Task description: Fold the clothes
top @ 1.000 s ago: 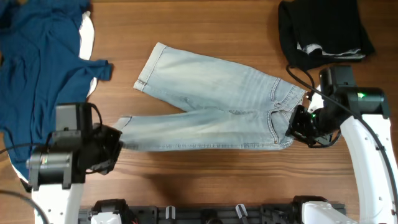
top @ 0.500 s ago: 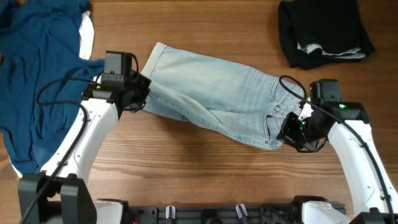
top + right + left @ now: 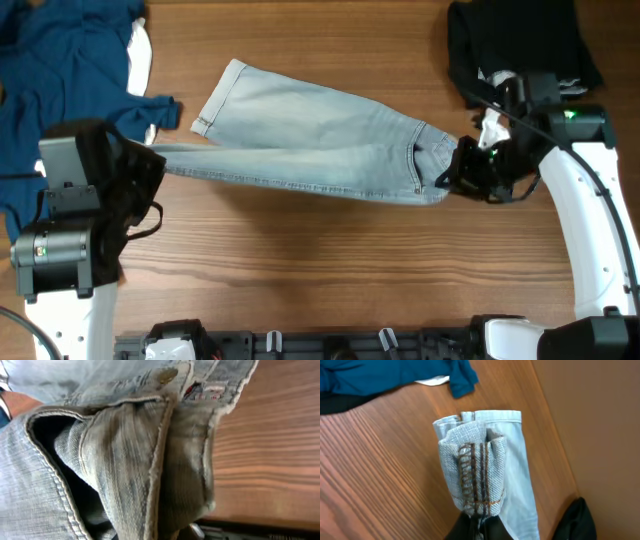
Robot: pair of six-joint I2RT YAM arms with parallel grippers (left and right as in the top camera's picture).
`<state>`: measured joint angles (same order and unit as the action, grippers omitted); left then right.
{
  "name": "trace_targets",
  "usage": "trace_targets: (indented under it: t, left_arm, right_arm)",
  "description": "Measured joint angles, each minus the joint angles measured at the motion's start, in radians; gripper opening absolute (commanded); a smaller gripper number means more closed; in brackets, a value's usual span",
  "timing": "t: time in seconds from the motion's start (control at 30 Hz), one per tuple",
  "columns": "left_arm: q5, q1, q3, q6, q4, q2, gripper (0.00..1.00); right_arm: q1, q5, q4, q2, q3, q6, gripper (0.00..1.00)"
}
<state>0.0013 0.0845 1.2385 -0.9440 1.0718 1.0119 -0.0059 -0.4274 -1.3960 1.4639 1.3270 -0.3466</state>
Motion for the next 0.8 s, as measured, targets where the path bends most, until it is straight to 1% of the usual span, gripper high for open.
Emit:
trace_targets:
  t: [0.07, 0.13, 0.23, 0.3, 0.37, 0.47, 0.5, 0.63, 0.67, 0.7, 0.73, 0.77, 0.8]
  left_arm:
    - [0.011, 0.003, 0.002, 0.001, 0.008, 0.038, 0.04]
    - [0.015, -0.004, 0.004, 0.001, 0.008, 0.136, 0.04]
    - [0.018, -0.06, 0.004, 0.005, -0.01, 0.319, 0.04]
    - [0.014, -0.093, 0.005, 0.005, -0.035, 0.373, 0.04]
    - [0.01, -0.149, 0.005, 0.006, -0.103, 0.477, 0.04]
    - [-0.002, -0.192, 0.005, 0.008, -0.229, 0.543, 0.04]
    - [-0.013, -0.219, 0.005, 0.008, -0.301, 0.573, 0.04]
    - [-0.028, -0.286, 0.006, 0.008, -0.456, 0.671, 0.04]
    - [-0.027, -0.298, 0.006, 0.008, -0.501, 0.698, 0.06]
    - [-0.027, -0.31, 0.006, 0.008, -0.55, 0.733, 0.1]
    - [-0.026, -0.315, 0.006, 0.007, -0.574, 0.757, 0.27]
    - [-0.027, -0.319, 0.006, 0.008, -0.62, 0.778, 0.62]
    - [-0.032, -0.318, 0.006, 0.009, -0.664, 0.793, 1.0]
  right_arm:
    - [0.0, 0.002, -0.055, -0.013, -0.001, -0.039, 0.04]
    - [-0.001, 0.013, -0.081, -0.055, -0.03, -0.089, 0.04]
    - [-0.006, 0.048, -0.087, -0.124, -0.175, -0.189, 0.04]
    - [-0.007, 0.062, -0.058, -0.145, -0.271, -0.241, 0.04]
    - [-0.012, 0.075, -0.022, -0.151, -0.352, -0.29, 0.04]
    - [-0.013, 0.099, 0.067, -0.152, -0.369, -0.326, 0.04]
    - [-0.018, 0.114, 0.097, -0.152, -0.369, -0.332, 0.04]
    - [-0.112, 0.158, 0.225, -0.147, -0.369, -0.329, 0.04]
    - [-0.142, 0.16, 0.269, -0.135, -0.369, -0.321, 0.04]
    - [-0.168, 0.163, 0.319, -0.12, -0.37, -0.307, 0.04]
    - [-0.187, 0.163, 0.4, -0.097, -0.372, -0.285, 0.04]
    - [-0.195, 0.163, 0.462, -0.079, -0.372, -0.267, 0.08]
    - [-0.196, 0.165, 0.499, -0.064, -0.373, -0.252, 0.17]
